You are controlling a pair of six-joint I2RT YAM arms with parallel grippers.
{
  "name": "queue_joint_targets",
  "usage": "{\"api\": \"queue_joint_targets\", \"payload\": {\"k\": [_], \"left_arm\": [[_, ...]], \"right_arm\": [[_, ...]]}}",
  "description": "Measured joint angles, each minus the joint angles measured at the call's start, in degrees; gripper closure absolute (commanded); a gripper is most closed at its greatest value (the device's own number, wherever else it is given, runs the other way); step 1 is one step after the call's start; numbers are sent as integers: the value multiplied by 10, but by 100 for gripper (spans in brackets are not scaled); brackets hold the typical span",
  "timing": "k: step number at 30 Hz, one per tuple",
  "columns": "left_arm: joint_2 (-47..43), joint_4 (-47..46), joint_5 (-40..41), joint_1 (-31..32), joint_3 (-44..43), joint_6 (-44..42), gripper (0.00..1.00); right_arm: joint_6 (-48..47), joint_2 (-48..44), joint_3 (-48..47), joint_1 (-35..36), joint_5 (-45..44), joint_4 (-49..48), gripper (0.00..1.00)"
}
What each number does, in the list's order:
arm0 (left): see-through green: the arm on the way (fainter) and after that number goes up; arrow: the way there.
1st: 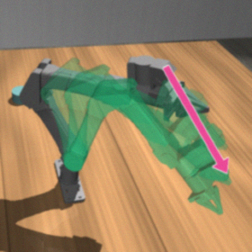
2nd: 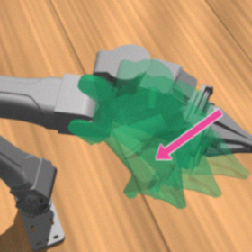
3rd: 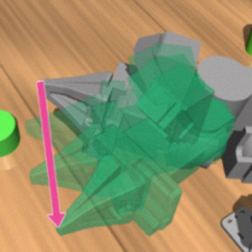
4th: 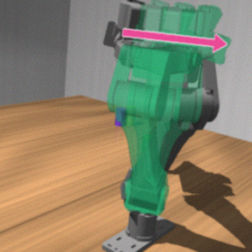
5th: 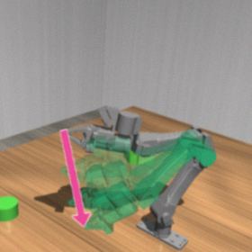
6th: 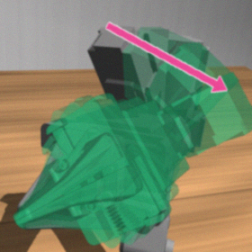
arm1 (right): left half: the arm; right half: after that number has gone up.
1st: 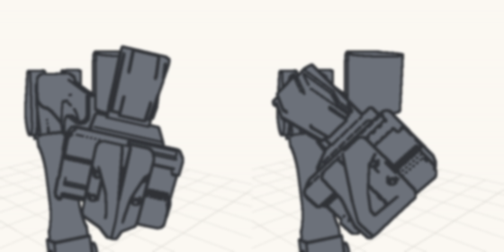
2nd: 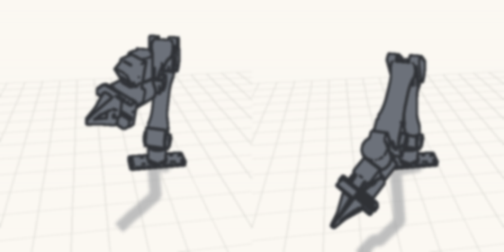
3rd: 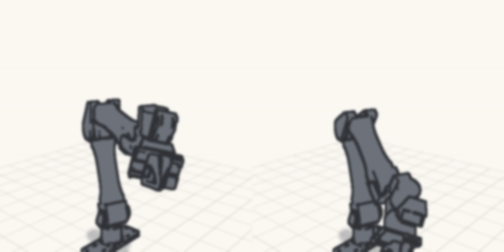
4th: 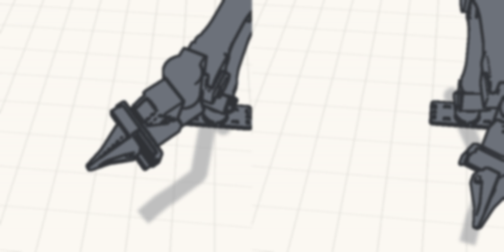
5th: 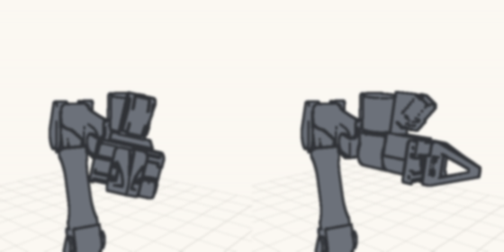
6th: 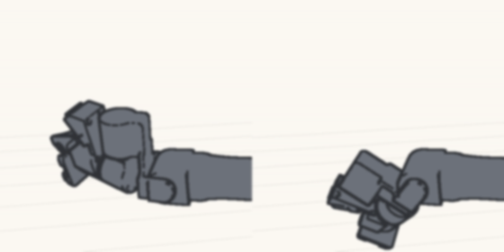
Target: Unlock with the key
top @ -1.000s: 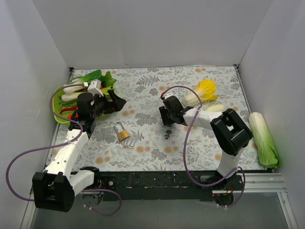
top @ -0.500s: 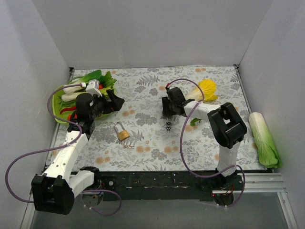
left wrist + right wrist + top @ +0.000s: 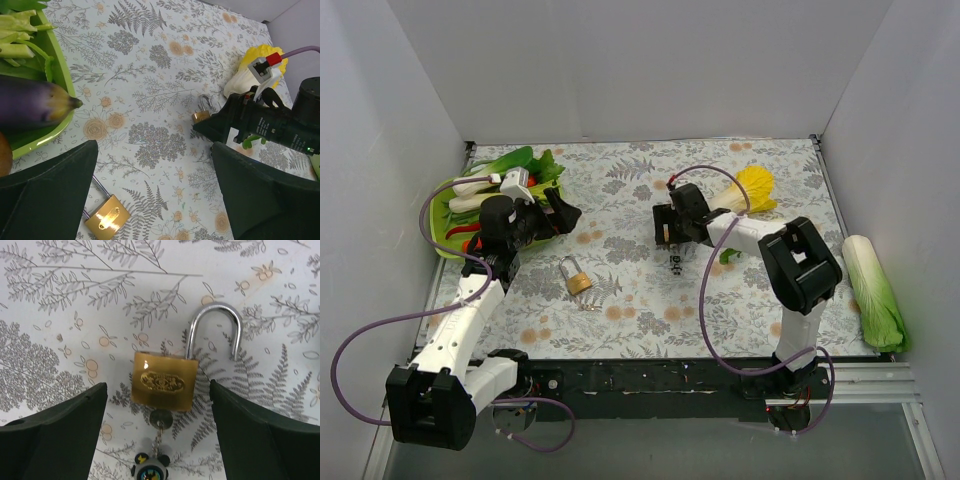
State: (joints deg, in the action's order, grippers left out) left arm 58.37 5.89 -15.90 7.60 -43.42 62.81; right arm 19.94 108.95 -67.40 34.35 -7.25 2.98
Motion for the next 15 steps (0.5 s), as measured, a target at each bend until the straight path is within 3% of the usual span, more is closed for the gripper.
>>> {"api": "queue_joint_targets", "payload": {"k": [9, 15], "left_arm": [[1, 2, 20, 0, 0, -4, 2], [6, 4, 31, 0, 0, -4, 2]], "right_arm": [[-14, -121, 76, 1, 7, -2, 13], [-38, -234, 146, 52, 52, -45, 26]]}}
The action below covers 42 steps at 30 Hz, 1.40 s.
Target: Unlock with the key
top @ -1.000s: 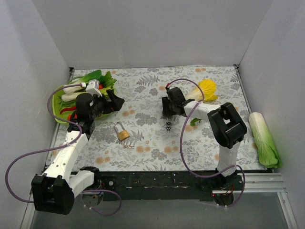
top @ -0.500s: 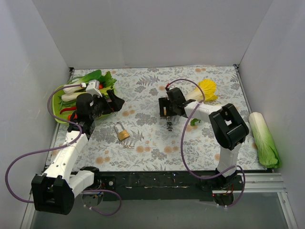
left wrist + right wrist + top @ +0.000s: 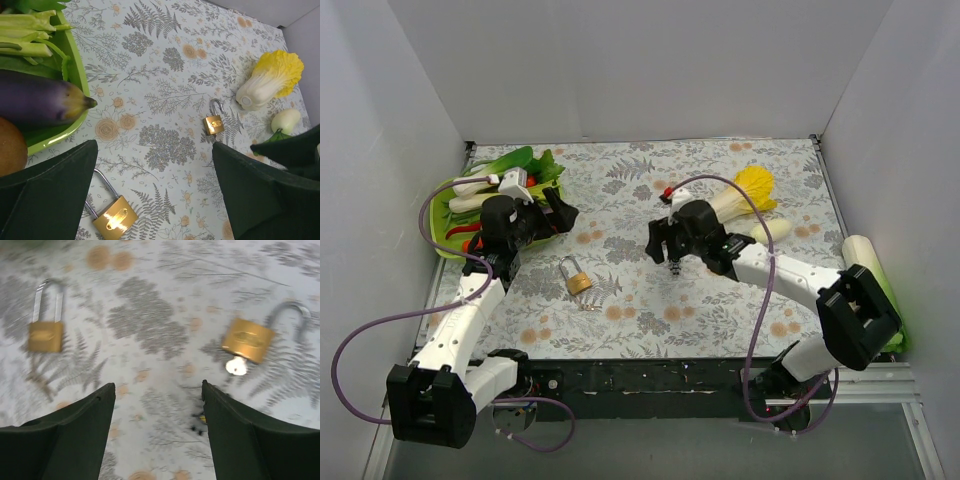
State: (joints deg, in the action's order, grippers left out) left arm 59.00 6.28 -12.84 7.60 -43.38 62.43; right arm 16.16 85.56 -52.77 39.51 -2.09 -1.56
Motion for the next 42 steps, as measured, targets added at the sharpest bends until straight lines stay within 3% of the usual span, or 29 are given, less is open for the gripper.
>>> {"api": "queue_joint_targets", "payload": {"k": [6, 11, 21, 33, 40, 42], "left_arm": [[-16, 3, 36, 0, 11, -1, 2], [-65, 6, 97, 0, 19, -5, 2], [-101, 5, 160, 0, 25, -12, 2], [-97, 6, 160, 0, 25, -12, 2], [-97, 6, 160, 0, 25, -12, 2], [-97, 6, 160, 0, 25, -12, 2]], "right_arm": [[-38, -14, 37, 143, 83, -75, 34], [-66, 47, 25, 200, 120, -120, 39], [-122, 201, -59, 248, 130, -140, 40], [-203, 256, -102, 286, 45, -128, 48], [-231, 273, -124, 296, 8, -119, 71], [-239, 275, -126, 296, -2, -118, 73]]}}
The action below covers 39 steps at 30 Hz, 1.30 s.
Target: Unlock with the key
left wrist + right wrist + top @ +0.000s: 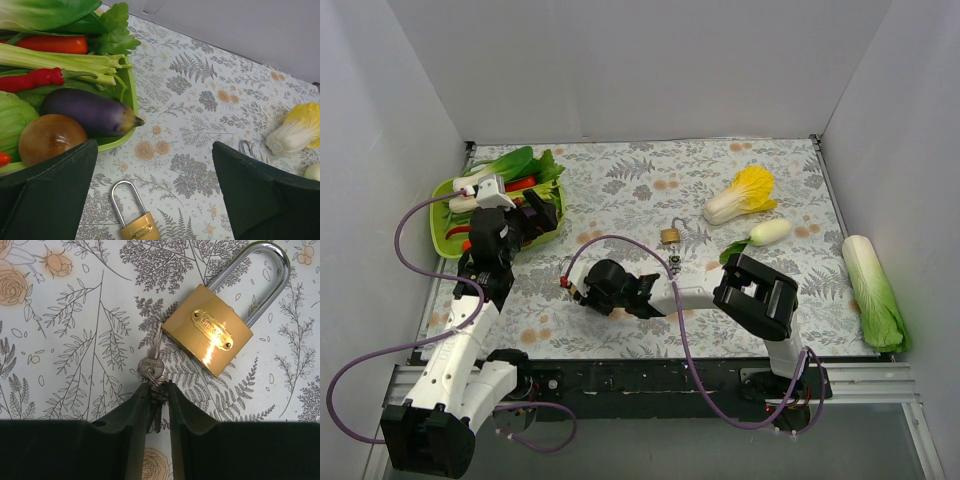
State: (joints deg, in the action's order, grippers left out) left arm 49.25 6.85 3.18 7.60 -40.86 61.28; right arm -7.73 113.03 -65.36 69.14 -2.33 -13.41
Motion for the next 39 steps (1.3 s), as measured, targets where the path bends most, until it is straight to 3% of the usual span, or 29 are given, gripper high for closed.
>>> {"api": "queue_joint_targets", "payload": {"k": [8, 20, 24, 28, 39], "left_arm": [[0, 0, 0, 0, 0, 0, 2], [0, 0, -15, 0, 0, 0, 2], [0, 0, -23, 0, 0, 0, 2], [2, 0, -35, 0, 0, 0, 2], [15, 0, -57, 0, 1, 1, 2]], "right_arm": [[1, -12, 21, 2, -48, -6, 77], [62, -149, 173, 2, -100, 26, 77], [82, -185, 206, -1, -102, 43, 67], [97, -205, 218, -6, -94, 63, 48], [90, -202, 196, -22, -67, 78, 43]]}}
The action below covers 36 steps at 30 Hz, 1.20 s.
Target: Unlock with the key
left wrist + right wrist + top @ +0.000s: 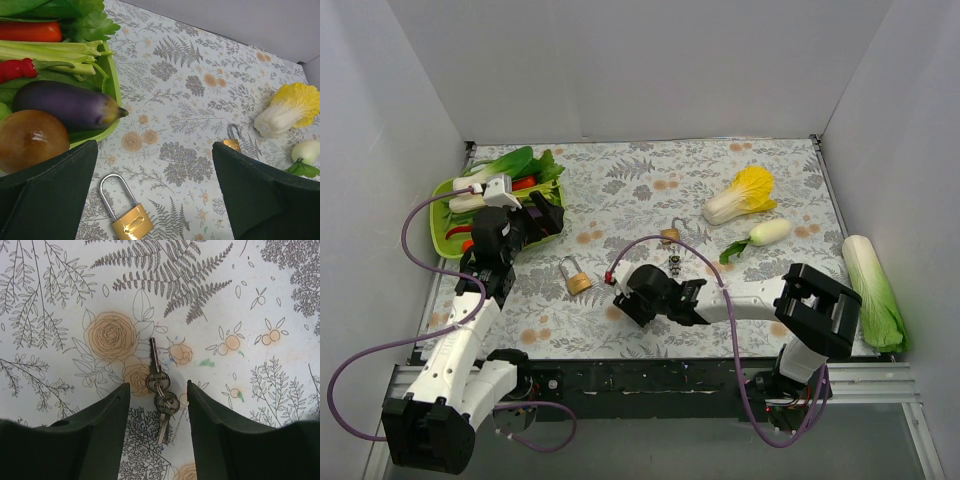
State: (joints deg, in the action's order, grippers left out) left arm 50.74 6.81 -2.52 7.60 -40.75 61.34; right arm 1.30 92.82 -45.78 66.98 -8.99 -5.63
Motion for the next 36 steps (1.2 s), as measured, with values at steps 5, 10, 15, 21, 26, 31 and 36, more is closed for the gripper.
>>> {"api": "queue_joint_targets", "payload": {"k": [5, 10, 15, 21, 26, 31, 36], "left_arm": [[1, 0, -2, 0, 0, 0, 2], [2, 0, -5, 0, 0, 0, 2], [2, 0, -9, 0, 0, 0, 2], [2, 0, -11, 0, 0, 1, 2], [2, 0, -11, 0, 0, 2, 2], [2, 0, -11, 0, 0, 2, 2], [2, 0, -13, 0, 1, 5, 2]], "right_arm": [[-3, 23, -22, -4, 2, 0, 44], [-3, 36, -29, -7, 2, 5, 47], [-2, 36, -29, -7, 2, 9, 54], [-2, 41, -35, -8, 6, 12, 72], [0, 43, -38, -8, 7, 12, 88], [4, 44, -40, -9, 7, 16, 99], [18, 42, -40, -15, 11, 19, 99]]}}
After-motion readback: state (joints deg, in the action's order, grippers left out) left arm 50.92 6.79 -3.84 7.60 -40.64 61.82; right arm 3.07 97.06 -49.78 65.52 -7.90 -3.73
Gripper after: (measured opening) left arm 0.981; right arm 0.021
